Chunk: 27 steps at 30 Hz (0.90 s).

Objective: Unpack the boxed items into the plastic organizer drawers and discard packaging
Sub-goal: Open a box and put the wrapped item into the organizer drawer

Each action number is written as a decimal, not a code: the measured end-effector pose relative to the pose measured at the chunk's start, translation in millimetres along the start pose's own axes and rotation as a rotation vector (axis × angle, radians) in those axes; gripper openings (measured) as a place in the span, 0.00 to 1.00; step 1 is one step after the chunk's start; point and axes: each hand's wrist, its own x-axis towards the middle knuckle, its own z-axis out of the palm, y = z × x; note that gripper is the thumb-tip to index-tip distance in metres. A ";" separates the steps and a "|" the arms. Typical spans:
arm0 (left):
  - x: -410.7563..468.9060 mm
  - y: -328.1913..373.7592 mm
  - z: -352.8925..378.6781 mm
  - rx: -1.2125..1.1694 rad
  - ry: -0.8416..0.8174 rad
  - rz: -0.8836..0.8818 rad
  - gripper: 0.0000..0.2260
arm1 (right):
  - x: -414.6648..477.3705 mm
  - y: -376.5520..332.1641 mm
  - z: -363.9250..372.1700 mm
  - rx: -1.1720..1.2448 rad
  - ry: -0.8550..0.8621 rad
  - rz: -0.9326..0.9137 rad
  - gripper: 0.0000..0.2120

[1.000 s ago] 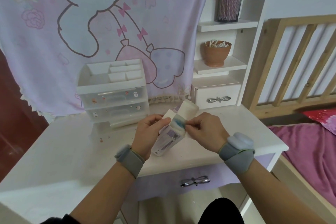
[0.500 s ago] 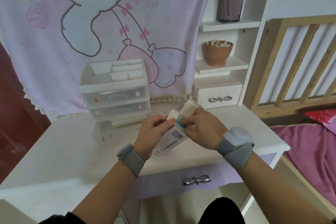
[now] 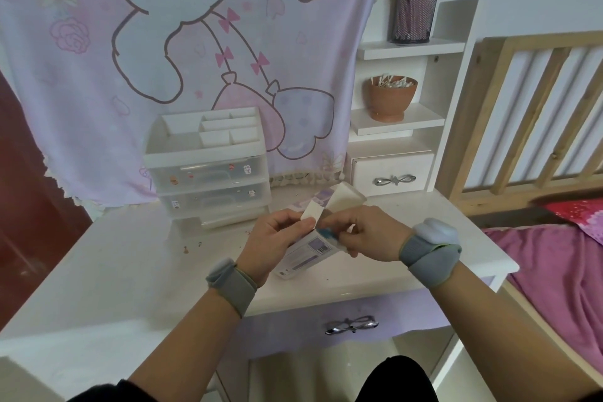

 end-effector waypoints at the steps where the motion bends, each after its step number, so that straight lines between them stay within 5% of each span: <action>1: -0.2 -0.4 0.3 0.004 -0.001 0.001 0.06 | 0.7 0.5 -0.5 -0.016 -0.007 0.001 0.22; 8: 2.2 -9.6 -0.7 0.112 -0.068 0.013 0.09 | 1.9 2.4 -2.7 0.022 -0.024 0.017 0.19; 13: 3.4 -33.4 -16.3 0.519 -0.190 -0.064 0.38 | 0.7 10.1 2.8 0.132 0.063 -0.024 0.14; 21: 5.8 -51.1 -24.8 0.632 -0.163 -0.009 0.36 | 1.6 16.2 7.6 0.221 0.078 -0.037 0.12; 27: 4.1 -49.0 -35.3 0.887 -0.128 0.054 0.37 | -1.5 16.9 18.1 0.285 -0.021 -0.018 0.21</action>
